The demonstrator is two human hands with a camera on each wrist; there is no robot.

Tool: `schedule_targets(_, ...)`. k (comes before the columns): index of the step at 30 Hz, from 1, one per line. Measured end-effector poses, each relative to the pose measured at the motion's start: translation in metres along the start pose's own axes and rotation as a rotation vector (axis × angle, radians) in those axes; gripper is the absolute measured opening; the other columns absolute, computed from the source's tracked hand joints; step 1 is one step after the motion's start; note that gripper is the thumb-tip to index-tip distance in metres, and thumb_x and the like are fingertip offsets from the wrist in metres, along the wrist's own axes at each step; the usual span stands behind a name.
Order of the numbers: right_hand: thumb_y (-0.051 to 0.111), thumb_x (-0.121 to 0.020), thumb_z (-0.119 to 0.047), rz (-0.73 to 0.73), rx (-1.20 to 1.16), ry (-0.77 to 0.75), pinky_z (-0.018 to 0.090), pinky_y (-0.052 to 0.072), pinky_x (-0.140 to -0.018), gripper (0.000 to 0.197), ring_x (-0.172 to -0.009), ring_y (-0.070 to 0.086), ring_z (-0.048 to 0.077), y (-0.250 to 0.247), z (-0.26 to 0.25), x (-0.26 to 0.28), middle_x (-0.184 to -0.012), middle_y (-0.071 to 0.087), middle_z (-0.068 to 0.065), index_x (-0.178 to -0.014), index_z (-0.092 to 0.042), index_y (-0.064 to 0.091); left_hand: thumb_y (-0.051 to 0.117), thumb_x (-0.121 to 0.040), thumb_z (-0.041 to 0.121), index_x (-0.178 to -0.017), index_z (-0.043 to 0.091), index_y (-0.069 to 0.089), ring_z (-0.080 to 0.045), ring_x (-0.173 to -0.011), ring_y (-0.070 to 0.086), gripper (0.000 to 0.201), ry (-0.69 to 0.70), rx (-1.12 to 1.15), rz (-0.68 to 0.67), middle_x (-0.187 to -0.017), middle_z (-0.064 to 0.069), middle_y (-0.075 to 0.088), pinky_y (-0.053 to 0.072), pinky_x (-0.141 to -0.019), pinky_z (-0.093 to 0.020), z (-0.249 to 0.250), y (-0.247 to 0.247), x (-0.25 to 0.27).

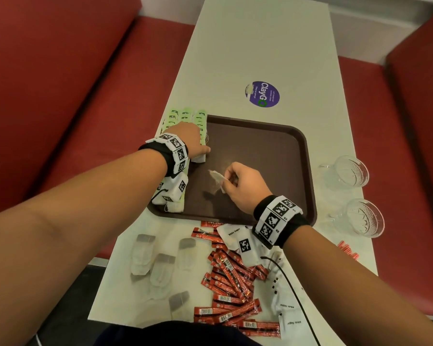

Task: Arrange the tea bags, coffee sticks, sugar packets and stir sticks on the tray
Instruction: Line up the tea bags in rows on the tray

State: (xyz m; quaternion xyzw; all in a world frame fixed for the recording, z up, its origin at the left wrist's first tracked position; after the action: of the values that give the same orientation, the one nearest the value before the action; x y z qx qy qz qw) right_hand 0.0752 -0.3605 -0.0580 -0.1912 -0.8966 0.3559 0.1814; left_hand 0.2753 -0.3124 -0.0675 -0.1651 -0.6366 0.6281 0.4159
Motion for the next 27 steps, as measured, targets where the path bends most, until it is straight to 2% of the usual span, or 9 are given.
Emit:
schedule_targets(4,0.057,-0.095,-0.021,0.009,-0.057,0.031,0.030,0.045,-0.060,0.020,-0.067,0.057,0.016,-0.001,-0.001,-0.001,-0.074,0.059,-0.003,-0.079,-0.014,0.048,0.058,-0.088,0.060,-0.092,0.013,0.061,-0.025,-0.080,0.059,0.047,-0.007,-0.002,-0.018,-0.087,-0.005,0.062,0.046,-0.066,-0.034,0.000,-0.002,0.004)
schedule_targets(7,0.054,-0.093,-0.019,0.007,-0.158,0.054,0.041,0.054,-0.068,0.021,-0.079,0.067,0.020,-0.001,-0.002,0.000,-0.082,0.067,0.004,-0.075,-0.018,0.043,0.043,-0.095,0.064,-0.078,0.017,0.055,-0.022,-0.075,0.057,0.051,0.074,0.134,0.027,-0.077,-0.003,0.059,0.043,-0.066,-0.034,0.007,-0.013,0.014)
schedule_targets(9,0.053,-0.092,-0.014,0.017,-0.123,0.046,0.038,0.047,-0.062,0.022,-0.067,0.056,0.019,-0.002,-0.004,0.000,-0.072,0.057,0.004,-0.074,-0.017,0.041,0.033,-0.098,0.063,-0.072,0.020,0.056,-0.021,-0.074,0.057,0.056,0.174,0.220,0.031,-0.073,-0.002,0.059,0.041,-0.068,-0.034,0.016,-0.018,0.025)
schedule_targets(12,0.057,-0.093,-0.015,0.054,-0.081,0.002,0.027,0.036,-0.060,0.026,-0.063,0.043,0.013,-0.004,-0.009,-0.003,-0.072,0.046,-0.001,-0.072,-0.016,0.042,0.027,-0.094,0.071,-0.079,0.012,0.069,-0.022,-0.071,0.061,0.073,0.299,0.272,-0.077,-0.073,-0.007,0.066,0.046,-0.071,-0.036,0.026,-0.015,0.045)
schedule_targets(15,0.061,-0.095,-0.021,0.055,-0.045,-0.045,0.022,0.034,-0.060,0.026,-0.066,0.043,0.009,-0.004,-0.013,-0.005,-0.079,0.045,-0.003,-0.074,-0.017,0.045,0.042,-0.089,0.071,-0.078,0.014,0.067,-0.017,-0.063,0.054,0.064,0.397,0.289,-0.082,-0.068,-0.003,0.061,0.042,-0.062,-0.030,0.028,-0.010,0.055)
schedule_targets(17,0.066,-0.092,-0.025,0.061,-0.048,-0.063,0.022,0.035,-0.062,0.023,-0.069,0.046,0.007,-0.003,-0.014,-0.007,-0.083,0.049,-0.004,-0.078,-0.016,0.050,0.060,-0.091,0.054,-0.080,0.020,0.068,-0.005,-0.062,0.051,0.037,0.427,0.354,-0.044,-0.069,0.008,0.060,0.037,-0.060,-0.025,0.025,-0.010,0.059)
schedule_targets(19,0.069,-0.091,-0.027,0.069,-0.098,-0.059,0.022,0.038,-0.062,0.022,-0.070,0.050,0.009,-0.003,-0.014,-0.008,-0.088,0.056,-0.004,-0.089,-0.016,0.051,0.066,-0.092,0.041,-0.085,0.024,0.069,0.002,-0.060,0.051,0.019,0.436,0.403,0.009,-0.070,0.012,0.060,0.034,-0.060,-0.022,0.022,-0.014,0.062)
schedule_targets(23,0.058,-0.096,-0.013,0.098,-0.166,-0.049,0.023,0.045,-0.061,0.025,-0.069,0.059,0.008,-0.003,-0.015,-0.007,-0.097,0.063,-0.001,-0.112,-0.022,0.041,0.069,-0.091,0.036,-0.090,0.024,0.072,0.009,-0.059,0.049,0.012,0.438,0.427,0.115,-0.063,0.022,0.054,0.031,-0.054,-0.008,0.017,-0.025,0.070)
schedule_targets(27,0.058,-0.096,-0.013,0.099,-0.189,-0.035,0.028,0.054,-0.075,0.044,-0.082,0.067,0.011,0.000,-0.018,-0.008,-0.102,0.069,-0.002,-0.130,-0.029,0.037,0.072,-0.089,0.034,-0.090,0.025,0.073,0.008,-0.058,0.050,0.010,0.407,0.443,0.138,-0.059,0.020,0.053,0.031,-0.053,-0.007,0.010,-0.029,0.070)
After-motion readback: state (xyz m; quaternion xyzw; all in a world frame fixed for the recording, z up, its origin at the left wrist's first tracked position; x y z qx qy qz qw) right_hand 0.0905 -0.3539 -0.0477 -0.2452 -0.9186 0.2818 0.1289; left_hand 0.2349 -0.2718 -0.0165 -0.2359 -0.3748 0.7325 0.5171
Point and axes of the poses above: each hand's wrist, its own x-axis away from the middle knuckle, its own y-axis out of the palm, z = x × y, the point moved 5 cm from there along -x, towards the middle knuckle
